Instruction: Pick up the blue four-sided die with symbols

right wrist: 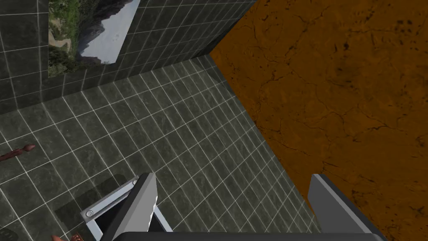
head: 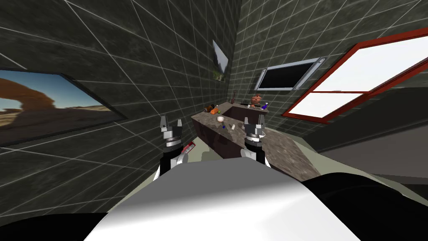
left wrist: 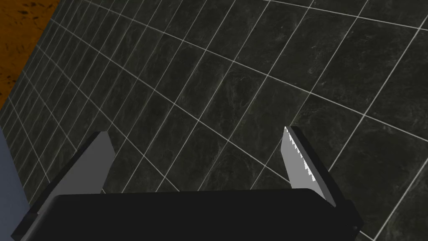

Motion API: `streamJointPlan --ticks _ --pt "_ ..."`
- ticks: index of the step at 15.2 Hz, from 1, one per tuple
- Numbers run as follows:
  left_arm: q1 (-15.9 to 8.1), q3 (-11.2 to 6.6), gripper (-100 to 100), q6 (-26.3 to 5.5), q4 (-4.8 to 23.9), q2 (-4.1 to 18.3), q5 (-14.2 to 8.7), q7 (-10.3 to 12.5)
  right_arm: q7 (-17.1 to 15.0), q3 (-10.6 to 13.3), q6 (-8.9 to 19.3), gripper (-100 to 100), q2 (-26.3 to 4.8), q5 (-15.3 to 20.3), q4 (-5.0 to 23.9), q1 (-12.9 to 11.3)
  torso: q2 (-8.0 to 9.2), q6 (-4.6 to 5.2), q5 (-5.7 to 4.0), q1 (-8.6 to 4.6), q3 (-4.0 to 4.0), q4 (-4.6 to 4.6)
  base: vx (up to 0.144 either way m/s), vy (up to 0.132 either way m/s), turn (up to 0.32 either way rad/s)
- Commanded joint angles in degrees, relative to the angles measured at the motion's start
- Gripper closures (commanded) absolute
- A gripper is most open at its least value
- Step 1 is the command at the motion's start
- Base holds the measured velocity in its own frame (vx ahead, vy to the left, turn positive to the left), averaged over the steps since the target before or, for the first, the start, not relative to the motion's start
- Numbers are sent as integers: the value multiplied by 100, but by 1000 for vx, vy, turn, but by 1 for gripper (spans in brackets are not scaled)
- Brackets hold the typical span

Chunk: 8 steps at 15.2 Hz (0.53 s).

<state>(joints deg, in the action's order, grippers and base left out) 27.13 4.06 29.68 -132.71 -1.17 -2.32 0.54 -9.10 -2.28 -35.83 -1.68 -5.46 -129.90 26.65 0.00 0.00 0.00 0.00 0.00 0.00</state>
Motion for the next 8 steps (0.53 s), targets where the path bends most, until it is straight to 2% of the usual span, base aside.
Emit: streamJointPlan --ticks 1,2,5,6,8 --pt "0 0 0 0 0 0 0 0 44 3 27 -100 -275 61 118 -23 0 0 0 0 0 0 5 17 41" --pt "0 0 0 0 0 0 0 0 44 3 27 -100 -275 61 118 -23 -1 -1 0 3 -1 0 8 27 43" --pt "0 0 0 0 0 0 0 0 154 11 93 -100 -697 210 407 -81 -6 -2 3 14 -3 -1 12 47 59" --pt "0 1 0 0 0 -1 0 0 154 11 93 -100 -710 210 407 -81 -7 -2 4 20 -4 -2 16 60 55" --pt "0 1 0 0 0 -1 0 0 259 21 156 -100 -1018 351 681 -135 -9 -2 5 24 -5 -2 18 71 67"
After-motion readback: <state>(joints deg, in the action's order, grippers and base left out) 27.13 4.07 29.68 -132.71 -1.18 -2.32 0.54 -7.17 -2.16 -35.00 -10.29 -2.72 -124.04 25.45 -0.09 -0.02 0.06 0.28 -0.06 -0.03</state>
